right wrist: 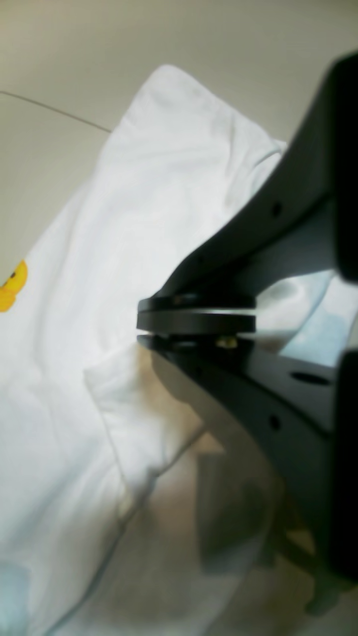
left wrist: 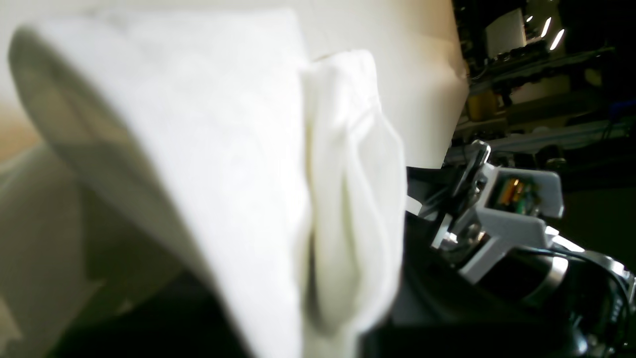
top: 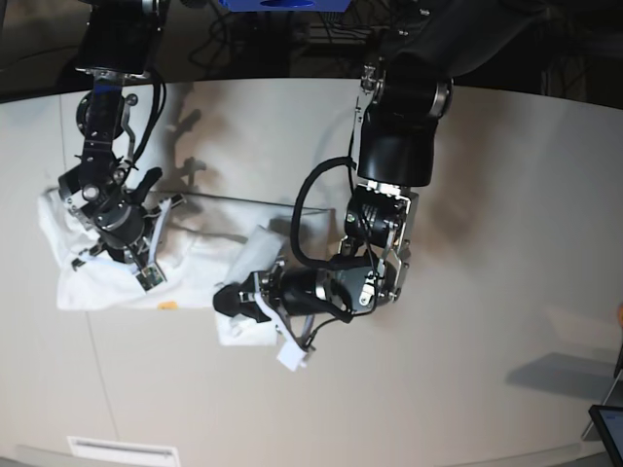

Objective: Fold the T-shirt properly
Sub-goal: 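Carry the folded end over the strip toward the right gripper with the left gripper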

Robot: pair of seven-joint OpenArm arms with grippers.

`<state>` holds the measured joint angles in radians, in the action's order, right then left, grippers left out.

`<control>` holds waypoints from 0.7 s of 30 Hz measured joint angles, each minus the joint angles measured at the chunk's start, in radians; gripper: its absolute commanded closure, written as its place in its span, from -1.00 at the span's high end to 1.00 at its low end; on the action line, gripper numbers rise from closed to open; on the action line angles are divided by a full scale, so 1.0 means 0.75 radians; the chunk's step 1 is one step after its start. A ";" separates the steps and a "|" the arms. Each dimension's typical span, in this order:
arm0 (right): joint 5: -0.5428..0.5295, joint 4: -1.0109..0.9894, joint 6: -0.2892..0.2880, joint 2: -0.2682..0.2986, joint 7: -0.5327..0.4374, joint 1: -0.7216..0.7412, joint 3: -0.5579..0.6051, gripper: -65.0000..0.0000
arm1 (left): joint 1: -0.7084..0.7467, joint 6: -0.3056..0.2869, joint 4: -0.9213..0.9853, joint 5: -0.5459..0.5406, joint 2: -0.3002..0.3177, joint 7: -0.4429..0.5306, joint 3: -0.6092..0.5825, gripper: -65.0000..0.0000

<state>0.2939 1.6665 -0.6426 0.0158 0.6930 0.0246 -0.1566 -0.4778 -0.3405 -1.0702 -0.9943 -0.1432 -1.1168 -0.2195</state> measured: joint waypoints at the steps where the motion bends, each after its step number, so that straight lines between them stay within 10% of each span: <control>1: 0.001 0.000 0.000 0.001 0.001 0.000 0.000 -1.00 | 0.000 0.001 0.000 0.000 0.000 0.008 -0.022 -1.00; 6: 0.001 0.000 0.000 0.001 0.001 0.000 0.000 -1.00 | 0.000 0.000 0.000 -0.001 -0.011 0.011 -0.067 -0.98; 15: 0.001 0.000 0.000 0.001 0.001 0.001 0.000 -1.00 | -0.041 -0.010 0.005 -0.006 -0.005 0.015 -0.067 -0.08; 21: 0.000 -0.002 0.010 0.001 -0.074 0.004 0.000 -1.00 | -0.047 -0.394 0.001 -0.041 -0.004 0.006 -0.069 -0.04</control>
<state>0.2939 1.6649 -0.6353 0.0162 0.6376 0.0277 -0.1566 -0.5133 -0.6357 -1.0695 -1.0248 -0.1459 -1.1126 -0.2710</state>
